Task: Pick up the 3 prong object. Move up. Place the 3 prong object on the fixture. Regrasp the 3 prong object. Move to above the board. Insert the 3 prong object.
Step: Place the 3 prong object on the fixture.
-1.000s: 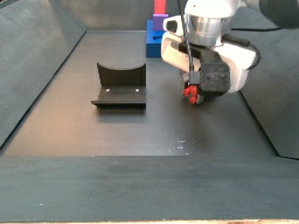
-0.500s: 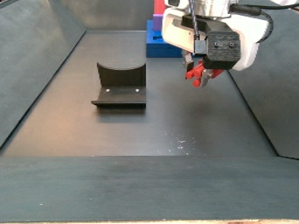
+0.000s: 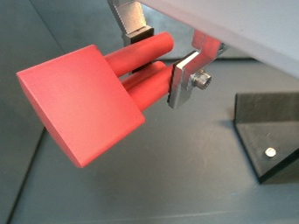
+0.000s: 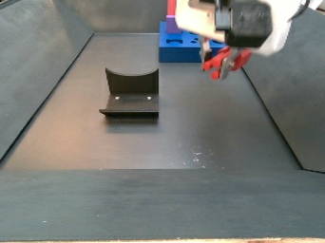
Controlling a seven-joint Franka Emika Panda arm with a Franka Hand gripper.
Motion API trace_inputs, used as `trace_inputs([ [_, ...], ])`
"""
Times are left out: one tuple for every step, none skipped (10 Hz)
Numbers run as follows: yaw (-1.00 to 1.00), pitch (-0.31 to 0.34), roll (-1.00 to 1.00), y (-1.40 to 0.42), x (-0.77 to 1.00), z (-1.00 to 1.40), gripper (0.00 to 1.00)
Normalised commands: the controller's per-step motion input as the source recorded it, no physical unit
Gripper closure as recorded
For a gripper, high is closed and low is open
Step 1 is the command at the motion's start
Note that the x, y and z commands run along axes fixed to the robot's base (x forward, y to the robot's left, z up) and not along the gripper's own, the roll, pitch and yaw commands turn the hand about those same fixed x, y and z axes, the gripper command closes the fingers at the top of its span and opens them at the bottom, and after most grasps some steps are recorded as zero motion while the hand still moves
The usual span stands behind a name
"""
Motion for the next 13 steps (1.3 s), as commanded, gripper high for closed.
trace_inputs([
  [-0.01, 0.036, -0.05, -0.01, -0.02, 1.00, 1.00],
  [-0.01, 0.039, -0.05, -0.01, -0.02, 1.00, 1.00],
  [-0.02, 0.042, -0.06, -0.01, -0.02, 0.92, 1.00],
  [-0.02, 0.049, -0.07, 0.00, -0.01, 0.71, 1.00],
  [-0.02, 0.056, -0.08, 0.00, 0.00, 0.56, 1.00],
  [-0.02, 0.072, -0.10, 0.00, 0.01, 0.35, 1.00],
  [-0.02, 0.078, -0.10, 0.00, 0.01, 0.25, 1.00],
  [1.00, 0.001, -0.14, 0.09, 1.00, 0.04, 1.00],
  [1.00, 0.004, -0.14, 0.09, 1.00, 0.02, 1.00],
  [1.00, 0.010, -0.14, 0.08, 1.00, 0.02, 1.00],
  [1.00, 0.012, -0.15, 0.07, 1.00, 0.02, 1.00],
  [1.00, 0.022, -0.17, 0.07, 1.00, 0.01, 1.00],
  [1.00, 0.031, -0.19, 0.06, 1.00, 0.01, 1.00],
])
